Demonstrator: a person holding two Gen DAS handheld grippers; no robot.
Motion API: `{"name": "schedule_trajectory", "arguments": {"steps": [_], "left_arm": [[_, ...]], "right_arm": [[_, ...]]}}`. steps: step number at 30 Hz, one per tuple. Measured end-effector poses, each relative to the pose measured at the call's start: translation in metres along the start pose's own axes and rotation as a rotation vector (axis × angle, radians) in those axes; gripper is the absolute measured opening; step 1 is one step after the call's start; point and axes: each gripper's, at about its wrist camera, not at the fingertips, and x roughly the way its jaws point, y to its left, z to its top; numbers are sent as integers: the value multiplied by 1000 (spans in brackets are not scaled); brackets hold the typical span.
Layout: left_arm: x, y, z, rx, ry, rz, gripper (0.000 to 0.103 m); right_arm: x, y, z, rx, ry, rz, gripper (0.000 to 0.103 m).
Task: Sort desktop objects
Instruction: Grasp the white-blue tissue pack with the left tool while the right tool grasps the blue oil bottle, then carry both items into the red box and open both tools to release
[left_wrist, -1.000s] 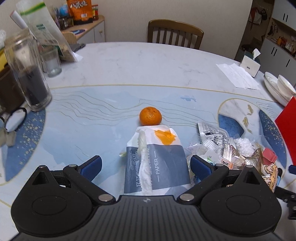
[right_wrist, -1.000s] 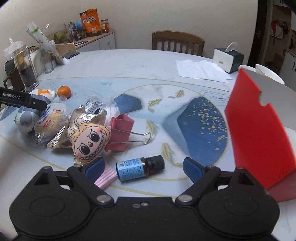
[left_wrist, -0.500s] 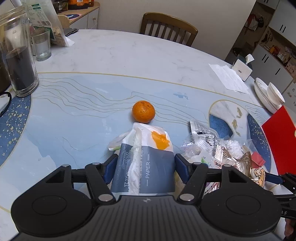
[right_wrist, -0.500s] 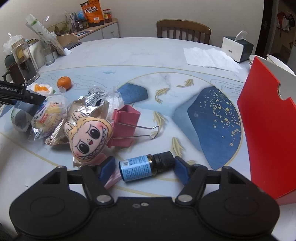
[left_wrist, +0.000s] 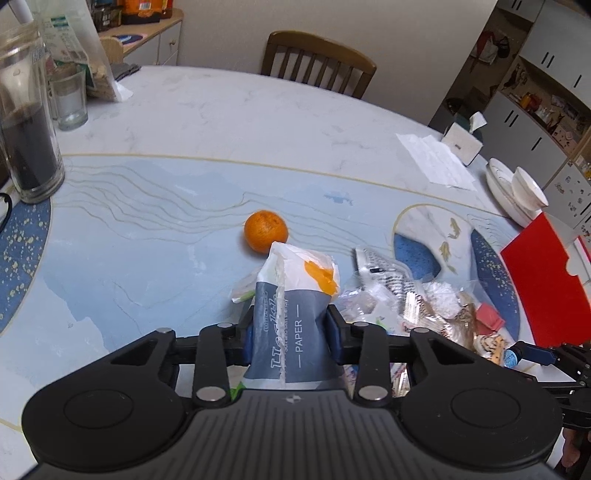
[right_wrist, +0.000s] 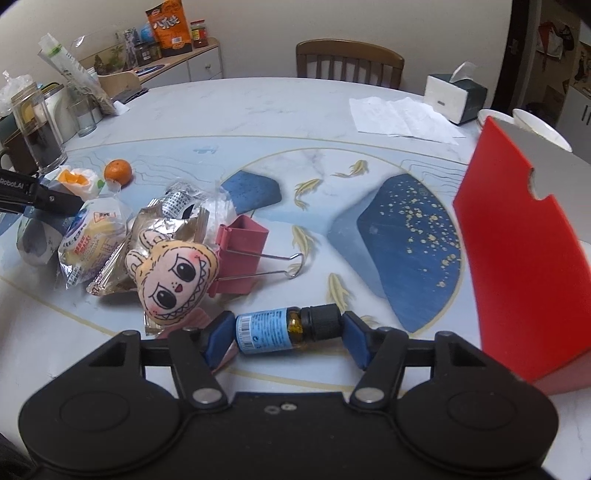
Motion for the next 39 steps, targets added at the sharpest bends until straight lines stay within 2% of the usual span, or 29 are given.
{"name": "schedule_trajectory", "arguments": {"steps": [11, 24, 39], "left_arm": [[-37, -28, 7, 43, -65, -54, 35], [-55, -84, 1, 89, -82, -102, 35], [-56, -192, 5, 210, -102, -188, 35]], "right_arm": [[-37, -1, 12, 12, -49, -26, 62], [-92, -15, 22, -15, -146, 1, 62], [-130, -86, 25, 37, -197, -3, 62]]}}
